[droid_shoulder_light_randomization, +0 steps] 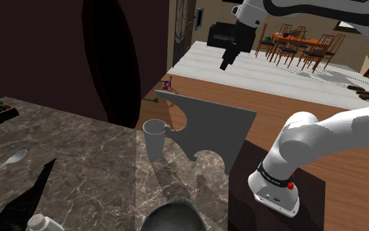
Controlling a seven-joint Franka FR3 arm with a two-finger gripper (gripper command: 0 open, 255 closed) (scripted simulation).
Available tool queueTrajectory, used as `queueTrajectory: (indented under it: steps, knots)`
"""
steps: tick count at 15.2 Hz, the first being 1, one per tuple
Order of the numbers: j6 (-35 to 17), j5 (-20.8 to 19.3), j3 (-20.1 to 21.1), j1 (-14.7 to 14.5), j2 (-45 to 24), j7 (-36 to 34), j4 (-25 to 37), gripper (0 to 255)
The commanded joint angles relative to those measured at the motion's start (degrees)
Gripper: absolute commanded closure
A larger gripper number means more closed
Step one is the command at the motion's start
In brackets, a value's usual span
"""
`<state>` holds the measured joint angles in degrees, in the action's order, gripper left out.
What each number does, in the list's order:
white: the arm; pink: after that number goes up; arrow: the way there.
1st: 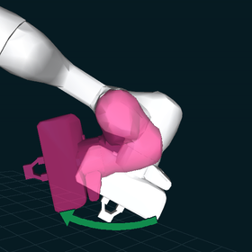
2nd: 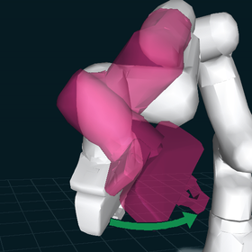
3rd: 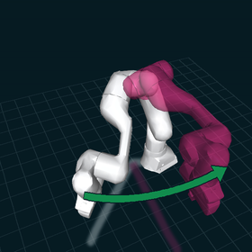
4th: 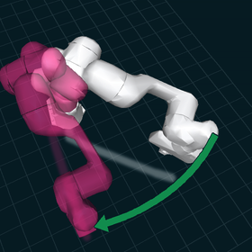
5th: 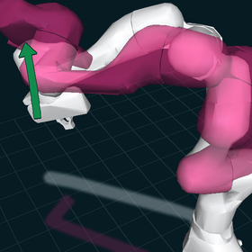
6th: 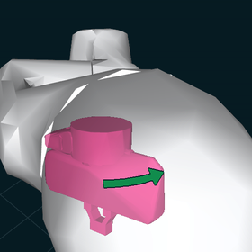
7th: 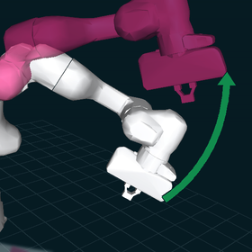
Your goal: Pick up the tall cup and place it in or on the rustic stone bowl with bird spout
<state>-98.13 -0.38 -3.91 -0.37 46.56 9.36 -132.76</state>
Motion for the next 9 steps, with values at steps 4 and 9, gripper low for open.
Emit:
queueTrajectory:
  steps: [4, 9]
  knots:
    - [-1.56, 2.15, 3.55, -0.58, -1.45, -5.02, -1.65, 0]
    - [-4.53, 5.79, 9.38, -1.7, -5.42, -13.26, -2.99, 0]
